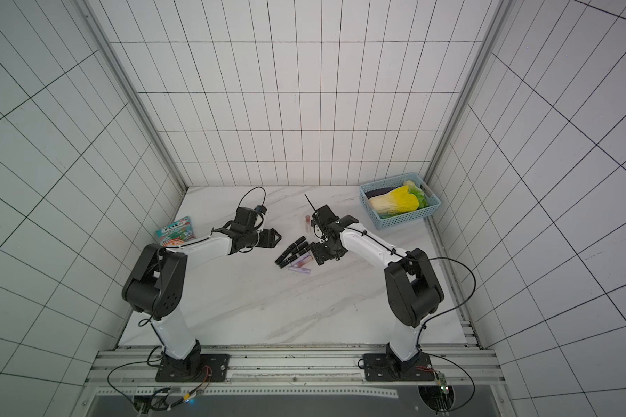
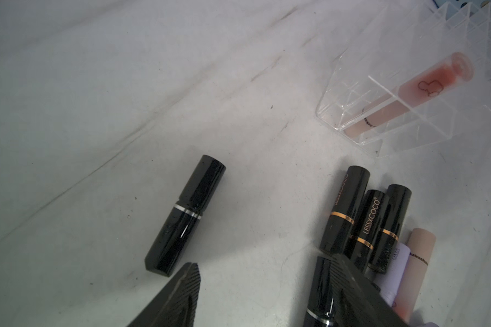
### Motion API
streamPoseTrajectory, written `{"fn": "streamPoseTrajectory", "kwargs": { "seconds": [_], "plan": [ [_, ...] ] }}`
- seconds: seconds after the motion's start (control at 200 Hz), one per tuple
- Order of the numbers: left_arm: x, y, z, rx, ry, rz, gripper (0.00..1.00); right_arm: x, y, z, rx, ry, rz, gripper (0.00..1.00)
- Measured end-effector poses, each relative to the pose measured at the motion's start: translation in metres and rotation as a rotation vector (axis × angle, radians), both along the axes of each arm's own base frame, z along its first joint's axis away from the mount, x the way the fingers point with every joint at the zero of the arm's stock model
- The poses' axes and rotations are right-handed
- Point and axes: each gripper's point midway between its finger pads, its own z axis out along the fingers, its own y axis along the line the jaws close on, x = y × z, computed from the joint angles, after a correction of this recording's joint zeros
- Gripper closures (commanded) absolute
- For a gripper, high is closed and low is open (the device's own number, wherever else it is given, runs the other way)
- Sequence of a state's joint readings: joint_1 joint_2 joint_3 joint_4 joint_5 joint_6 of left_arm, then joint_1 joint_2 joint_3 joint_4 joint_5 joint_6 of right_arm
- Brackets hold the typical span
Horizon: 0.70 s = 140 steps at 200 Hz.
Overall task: Arrange the lipsticks in the organizer
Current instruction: Adjust the lipstick at the center of the board.
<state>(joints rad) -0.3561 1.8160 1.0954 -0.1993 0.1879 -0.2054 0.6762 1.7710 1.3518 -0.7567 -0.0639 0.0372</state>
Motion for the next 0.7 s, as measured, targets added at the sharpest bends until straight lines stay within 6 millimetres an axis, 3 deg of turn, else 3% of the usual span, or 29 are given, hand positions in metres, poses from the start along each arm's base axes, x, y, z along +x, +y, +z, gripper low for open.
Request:
{"fn": "streamPoseTrajectory", "kwargs": {
  "seconds": [0.11,0.271,0.376,0.476,0.702],
  "plan": [
    [0.001,0.002,-0.006,0.014,0.007,0.004,0.23,-0.001,0.0,0.0,-0.002,0.002,0.005,0.3],
    [0.014,0.009,0.005,0.028,-0.06,0.028,0.17,-0.002,0.001,0.003,0.003,-0.003,0.01,0.3],
    [0.031,0.015,0.015,0.023,-0.099,0.056,0.17,-0.004,0.001,0.005,0.008,-0.007,0.012,0.3],
    [0.06,0.023,0.02,0.016,-0.127,0.09,0.17,-0.008,-0.001,0.002,0.001,0.0,0.017,0.3],
    [0.082,0.042,-0.02,0.039,-0.063,0.142,0.16,-0.018,-0.005,-0.008,-0.024,0.027,0.031,0.31]
  ]
}}
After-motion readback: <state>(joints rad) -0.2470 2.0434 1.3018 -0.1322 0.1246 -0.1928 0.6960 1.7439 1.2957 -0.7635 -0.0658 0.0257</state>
